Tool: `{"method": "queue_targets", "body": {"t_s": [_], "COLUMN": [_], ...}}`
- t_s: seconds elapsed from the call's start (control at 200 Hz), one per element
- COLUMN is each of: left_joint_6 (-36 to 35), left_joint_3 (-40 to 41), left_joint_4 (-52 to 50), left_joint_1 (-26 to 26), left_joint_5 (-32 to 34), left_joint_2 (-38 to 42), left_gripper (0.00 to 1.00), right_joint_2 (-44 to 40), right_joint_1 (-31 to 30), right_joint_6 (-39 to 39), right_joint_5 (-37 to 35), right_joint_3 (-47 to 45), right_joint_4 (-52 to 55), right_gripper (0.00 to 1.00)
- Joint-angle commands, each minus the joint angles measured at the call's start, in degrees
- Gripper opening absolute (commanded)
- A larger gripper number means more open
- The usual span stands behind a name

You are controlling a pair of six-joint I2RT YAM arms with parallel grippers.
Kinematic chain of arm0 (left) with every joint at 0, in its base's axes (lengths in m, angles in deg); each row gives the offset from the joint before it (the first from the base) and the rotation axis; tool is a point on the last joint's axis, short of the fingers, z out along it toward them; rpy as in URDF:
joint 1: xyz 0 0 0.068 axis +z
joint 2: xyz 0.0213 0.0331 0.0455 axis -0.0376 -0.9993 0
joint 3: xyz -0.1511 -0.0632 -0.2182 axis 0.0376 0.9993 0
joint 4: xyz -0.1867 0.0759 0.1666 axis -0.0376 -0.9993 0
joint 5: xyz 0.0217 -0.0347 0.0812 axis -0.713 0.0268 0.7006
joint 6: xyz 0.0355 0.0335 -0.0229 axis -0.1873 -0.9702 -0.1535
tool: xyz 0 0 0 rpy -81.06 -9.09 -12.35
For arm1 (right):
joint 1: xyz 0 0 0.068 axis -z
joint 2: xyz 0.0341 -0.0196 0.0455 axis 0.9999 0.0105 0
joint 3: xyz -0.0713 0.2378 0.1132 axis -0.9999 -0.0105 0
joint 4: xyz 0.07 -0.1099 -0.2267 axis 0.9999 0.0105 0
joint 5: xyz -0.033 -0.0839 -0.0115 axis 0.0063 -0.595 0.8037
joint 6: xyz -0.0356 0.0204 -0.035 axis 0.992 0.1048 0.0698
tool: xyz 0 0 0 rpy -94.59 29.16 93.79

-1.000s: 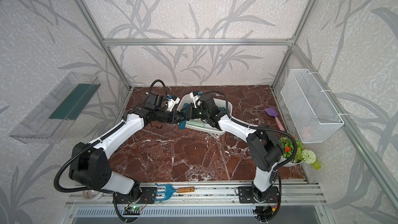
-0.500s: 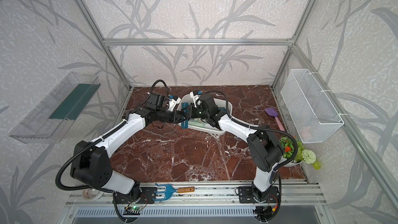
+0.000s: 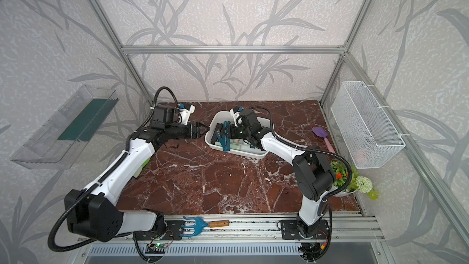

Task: Put the pruning pliers into the storage box
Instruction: Place the pruning pliers in the storage box.

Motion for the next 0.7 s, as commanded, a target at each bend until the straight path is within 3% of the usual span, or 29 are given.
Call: {"method": "queue_targets", "body": {"t_s": [0.0, 0.14, 0.405, 0.62, 0.695], "left_joint_6": [0.5, 1.1, 1.2, 0.4, 0.0], "left_joint_3": [2.0, 3.0, 3.3, 3.5, 3.6], "left_joint_4": [-0.1, 0.8, 2.0, 1.3, 1.2], "left_joint_1": [1.3, 2.0, 2.0, 2.0, 2.0], "left_joint_5": [4.4, 3.7, 2.0, 1.7, 1.7], "left_joint_2": [3.5, 3.5, 2.9, 3.4, 3.5], "left_gripper": [0.79, 0.79, 0.79, 0.78, 0.77], "right_joint_2": [-4.2, -6.8, -1.5, 4.0, 5.9], "right_joint_1": [2.3, 5.8, 10.9, 14.1, 14.5], "right_joint_6": [6.9, 21.1, 48.6, 59.9, 61.9], "right_joint_5": [2.3, 3.9, 9.2, 16.5, 15.5], "right_joint_3": [3.9, 9.5, 20.3, 24.0, 25.0], "right_joint_4": [6.4, 20.4, 48.5, 58.5, 60.4], "right_gripper": [0.00, 0.00, 0.00, 0.00, 0.00]}}
